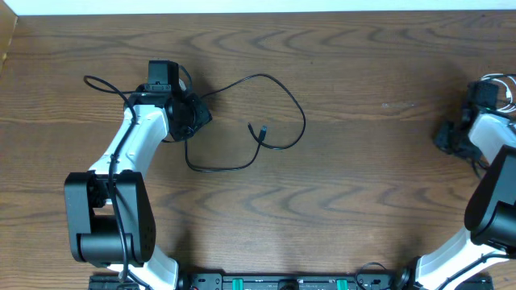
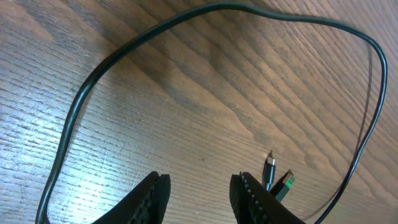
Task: Untangle cables
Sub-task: 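Release the black cable at the right edge and withdraw the right gripper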
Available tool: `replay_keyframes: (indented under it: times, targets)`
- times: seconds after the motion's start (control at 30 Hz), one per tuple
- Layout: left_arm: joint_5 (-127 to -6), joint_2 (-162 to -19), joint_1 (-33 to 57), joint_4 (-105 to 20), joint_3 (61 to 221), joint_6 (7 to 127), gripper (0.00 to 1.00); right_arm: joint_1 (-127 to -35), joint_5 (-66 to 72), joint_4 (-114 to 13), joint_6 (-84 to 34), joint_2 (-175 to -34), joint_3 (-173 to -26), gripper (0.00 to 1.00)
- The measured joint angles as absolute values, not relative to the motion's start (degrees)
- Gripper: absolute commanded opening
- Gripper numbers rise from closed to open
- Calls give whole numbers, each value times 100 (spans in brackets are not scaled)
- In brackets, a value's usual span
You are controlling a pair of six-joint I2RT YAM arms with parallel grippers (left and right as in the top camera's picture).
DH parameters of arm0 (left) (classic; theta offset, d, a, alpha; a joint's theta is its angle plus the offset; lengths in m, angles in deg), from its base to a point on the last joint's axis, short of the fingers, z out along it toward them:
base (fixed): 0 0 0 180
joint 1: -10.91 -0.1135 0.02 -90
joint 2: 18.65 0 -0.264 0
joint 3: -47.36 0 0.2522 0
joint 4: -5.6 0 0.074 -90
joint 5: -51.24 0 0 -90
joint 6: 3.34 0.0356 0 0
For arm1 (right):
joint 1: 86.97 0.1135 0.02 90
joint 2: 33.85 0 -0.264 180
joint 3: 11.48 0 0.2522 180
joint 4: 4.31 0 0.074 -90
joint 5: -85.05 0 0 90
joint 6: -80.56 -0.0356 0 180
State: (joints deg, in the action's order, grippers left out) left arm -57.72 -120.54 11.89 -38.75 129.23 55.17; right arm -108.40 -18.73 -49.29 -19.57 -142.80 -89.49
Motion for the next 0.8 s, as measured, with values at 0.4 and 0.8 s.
replay_keyframes:
  times: [0.4, 0.8]
  targets:
    - [-4878, -12054, 1189, -3980, 12923, 5250, 37, -9992, 984, -4020, -1761, -14356, -8894, 33]
    - [-4434, -12056, 1189, -4102, 12923, 5019, 25, -6888, 1548, -4733, -1623, -14544, -10586, 45]
